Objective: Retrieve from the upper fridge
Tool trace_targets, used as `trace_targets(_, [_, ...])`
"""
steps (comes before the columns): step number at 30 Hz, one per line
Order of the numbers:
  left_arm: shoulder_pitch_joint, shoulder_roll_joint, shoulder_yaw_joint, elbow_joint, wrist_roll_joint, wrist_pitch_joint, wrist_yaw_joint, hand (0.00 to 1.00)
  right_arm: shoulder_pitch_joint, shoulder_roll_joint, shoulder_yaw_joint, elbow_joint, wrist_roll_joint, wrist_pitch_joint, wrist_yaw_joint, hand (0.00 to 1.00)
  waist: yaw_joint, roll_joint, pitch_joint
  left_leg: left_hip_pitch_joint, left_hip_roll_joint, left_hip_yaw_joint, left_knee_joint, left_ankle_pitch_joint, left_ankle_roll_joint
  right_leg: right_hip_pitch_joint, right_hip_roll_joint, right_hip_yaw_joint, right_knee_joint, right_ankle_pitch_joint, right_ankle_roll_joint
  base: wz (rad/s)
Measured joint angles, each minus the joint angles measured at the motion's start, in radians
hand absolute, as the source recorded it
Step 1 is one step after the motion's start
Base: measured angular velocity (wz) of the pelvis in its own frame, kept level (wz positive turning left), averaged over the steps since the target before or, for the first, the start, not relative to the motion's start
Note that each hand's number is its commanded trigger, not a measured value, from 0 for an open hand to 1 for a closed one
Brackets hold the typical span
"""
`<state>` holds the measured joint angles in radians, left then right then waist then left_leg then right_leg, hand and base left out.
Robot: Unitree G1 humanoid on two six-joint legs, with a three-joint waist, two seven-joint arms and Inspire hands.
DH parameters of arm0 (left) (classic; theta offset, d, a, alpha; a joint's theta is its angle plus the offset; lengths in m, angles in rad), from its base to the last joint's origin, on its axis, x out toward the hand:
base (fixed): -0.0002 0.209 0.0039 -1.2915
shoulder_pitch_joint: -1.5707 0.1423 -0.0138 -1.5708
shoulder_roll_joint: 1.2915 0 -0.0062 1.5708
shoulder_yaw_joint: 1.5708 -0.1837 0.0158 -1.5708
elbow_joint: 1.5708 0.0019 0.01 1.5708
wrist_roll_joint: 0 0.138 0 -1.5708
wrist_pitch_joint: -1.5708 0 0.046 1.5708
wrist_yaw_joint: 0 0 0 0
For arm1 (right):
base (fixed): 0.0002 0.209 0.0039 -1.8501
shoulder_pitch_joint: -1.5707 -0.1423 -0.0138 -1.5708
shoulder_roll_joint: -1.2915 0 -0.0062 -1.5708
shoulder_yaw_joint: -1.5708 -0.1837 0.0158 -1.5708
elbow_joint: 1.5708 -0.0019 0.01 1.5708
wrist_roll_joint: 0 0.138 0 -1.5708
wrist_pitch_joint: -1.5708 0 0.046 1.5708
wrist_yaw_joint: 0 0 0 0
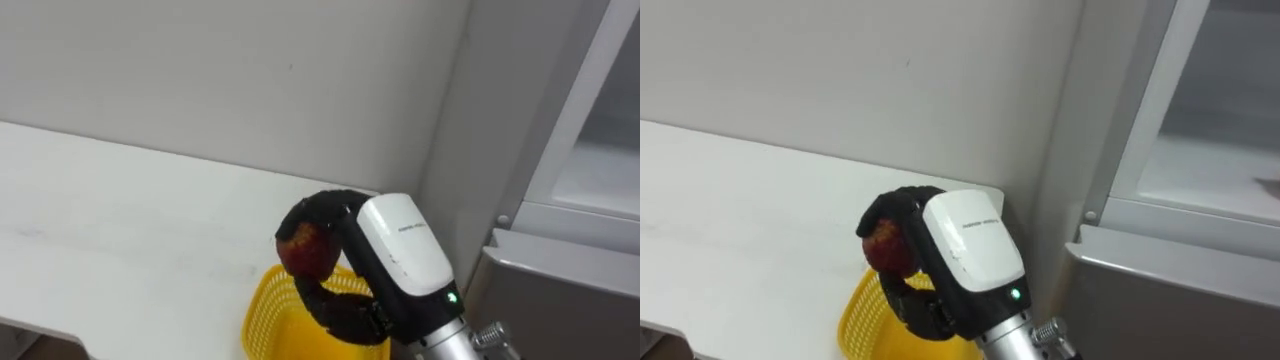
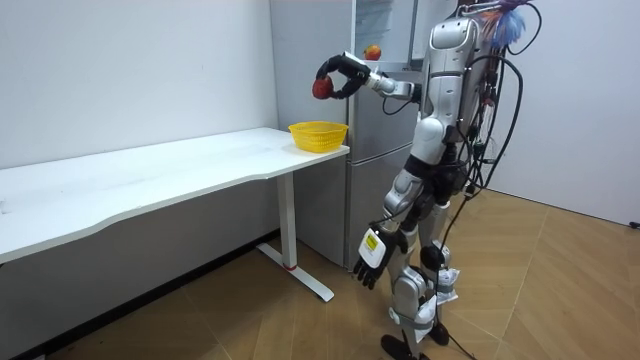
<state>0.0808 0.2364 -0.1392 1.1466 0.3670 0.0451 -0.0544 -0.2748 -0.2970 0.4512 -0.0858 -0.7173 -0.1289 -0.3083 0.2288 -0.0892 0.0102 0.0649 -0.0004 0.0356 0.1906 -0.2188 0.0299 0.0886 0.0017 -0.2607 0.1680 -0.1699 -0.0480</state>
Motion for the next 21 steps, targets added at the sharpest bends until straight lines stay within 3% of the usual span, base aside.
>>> trace_targets(5, [0.000, -0.001, -0.001, 0.001, -0.002, 0.000, 0.001, 0.00, 0.000, 0.009, 0.017, 0.064, 0.002, 0.012, 0.006, 1.00, 0.005, 0.006, 0.0039, -0.001, -0.001, -0.006, 0.000, 0.000, 0.000, 0.003, -0.002, -0.014, 0.001, 0.000, 0.000, 0.01])
trace_targets(9, [0.000, -0.002, -0.001, 0.001, -0.001, 0.000, -0.001, 0.00, 0.000, 0.043, 0.018, 0.133, 0.001, 0.022, 0.036, 1.00, 0.005, 0.012, 0.0084, -0.007, -0.002, -0.011, 0.009, 0.000, 0.000, 0.004, -0.003, -0.014, 0.000, 0.000, 0.000, 0.03])
trace_targets(18, [0.000, -0.004, 0.000, -0.025, 0.052, 0.001, -0.009, 0.00, 0.000, 0.046, 0.018, 0.151, 0.000, 0.022, 0.052, 1.00, 0.022, 0.014, 0.0058, -0.020, -0.004, -0.015, 0.015, 0.000, 0.000, -0.005, -0.003, -0.013, 0.001, 0.000, 0.000, 0.00])
trace_targets(19, [0.000, -0.004, 0.000, -0.029, 0.066, 0.001, -0.009, 0.00, 0.000, 0.046, 0.018, 0.151, 0.000, 0.022, 0.052, 0.98, 0.023, 0.014, 0.0051, -0.021, -0.004, -0.017, 0.015, 0.000, 0.000, -0.005, -0.004, -0.014, 0.001, 0.000, 0.000, 0.00])
trace_targets(21, [0.000, -0.004, 0.000, -0.033, 0.077, 0.002, -0.012, 0.00, 0.000, 0.046, 0.018, 0.152, 0.001, 0.022, 0.052, 0.81, 0.023, 0.013, 0.0045, -0.021, -0.005, -0.018, 0.015, 0.000, 0.000, -0.005, -0.004, -0.014, 0.001, 0.000, 0.000, 0.00])
